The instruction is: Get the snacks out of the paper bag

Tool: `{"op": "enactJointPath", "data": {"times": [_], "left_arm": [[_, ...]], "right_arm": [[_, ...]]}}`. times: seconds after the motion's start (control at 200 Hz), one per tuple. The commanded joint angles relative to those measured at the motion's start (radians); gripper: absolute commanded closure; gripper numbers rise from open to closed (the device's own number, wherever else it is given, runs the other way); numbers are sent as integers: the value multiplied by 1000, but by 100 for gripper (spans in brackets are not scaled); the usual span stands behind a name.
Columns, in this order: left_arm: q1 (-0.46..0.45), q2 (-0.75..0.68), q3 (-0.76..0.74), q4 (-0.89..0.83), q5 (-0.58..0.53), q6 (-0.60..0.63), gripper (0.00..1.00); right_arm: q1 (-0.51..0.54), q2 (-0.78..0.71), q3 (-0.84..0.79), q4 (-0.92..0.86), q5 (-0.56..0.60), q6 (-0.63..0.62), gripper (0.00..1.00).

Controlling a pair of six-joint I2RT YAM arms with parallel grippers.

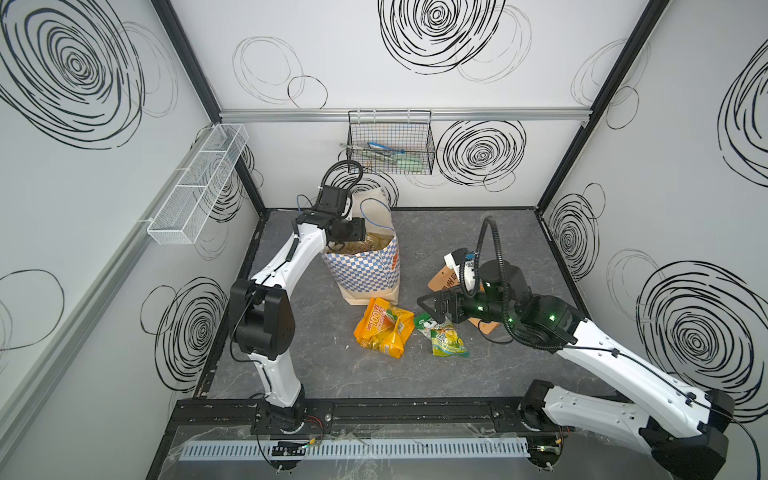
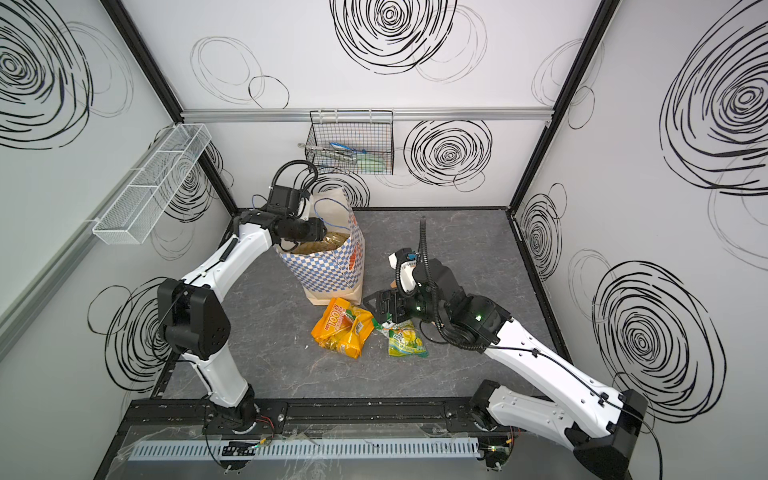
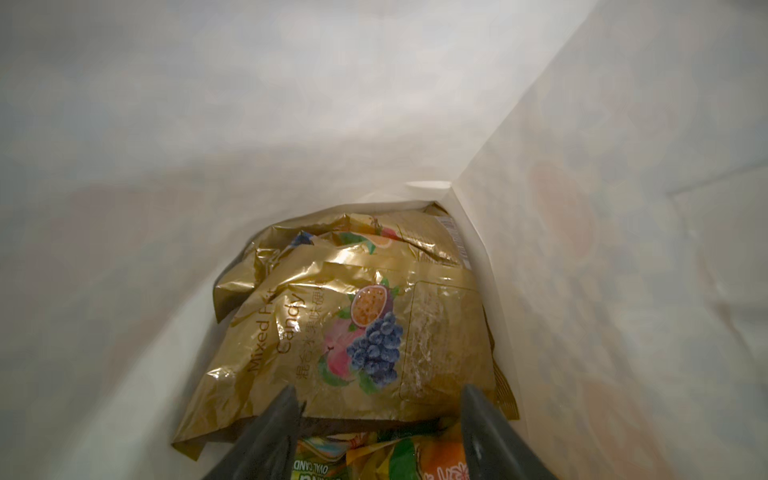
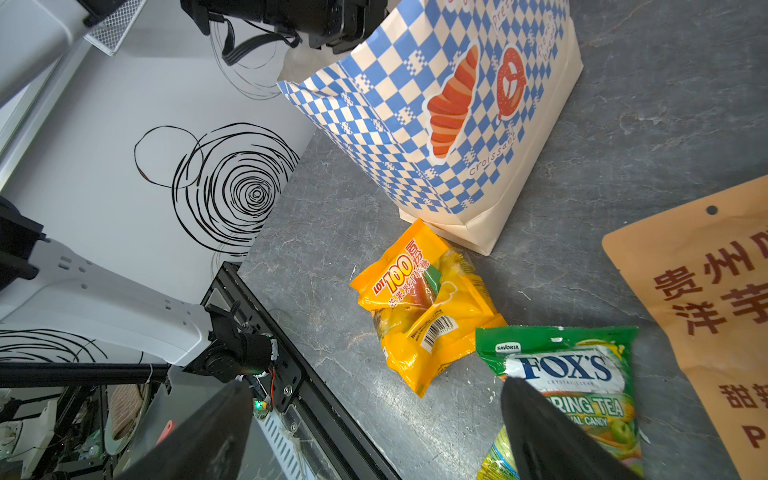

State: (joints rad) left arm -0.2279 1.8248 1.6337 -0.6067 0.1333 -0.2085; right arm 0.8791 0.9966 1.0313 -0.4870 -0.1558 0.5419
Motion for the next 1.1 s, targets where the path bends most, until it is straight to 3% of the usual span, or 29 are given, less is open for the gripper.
{"op": "enactJointPath", "data": {"times": [0.0, 0.2, 0.58, 0.725, 0.88, 1.096], "left_arm": [[-14, 40, -14, 2, 11, 32, 32], [-21, 97, -15, -7, -16, 49, 24], [-54, 236, 2, -60, -11, 107, 22], [-57, 271, -7, -49, -58, 105, 21], [-57, 306, -18, -41, -86, 111, 23], [-68, 367, 16, -91, -128, 131, 32]], "right_arm": [[7, -16, 40, 1, 23, 3, 3], [8, -23, 31, -3, 32, 8, 3], [8, -30, 26, -6, 35, 10, 3], [8, -27, 30, -14, 35, 15, 3], [11, -26, 33, -14, 39, 20, 3], [17, -11, 41, -13, 39, 23, 3]]}}
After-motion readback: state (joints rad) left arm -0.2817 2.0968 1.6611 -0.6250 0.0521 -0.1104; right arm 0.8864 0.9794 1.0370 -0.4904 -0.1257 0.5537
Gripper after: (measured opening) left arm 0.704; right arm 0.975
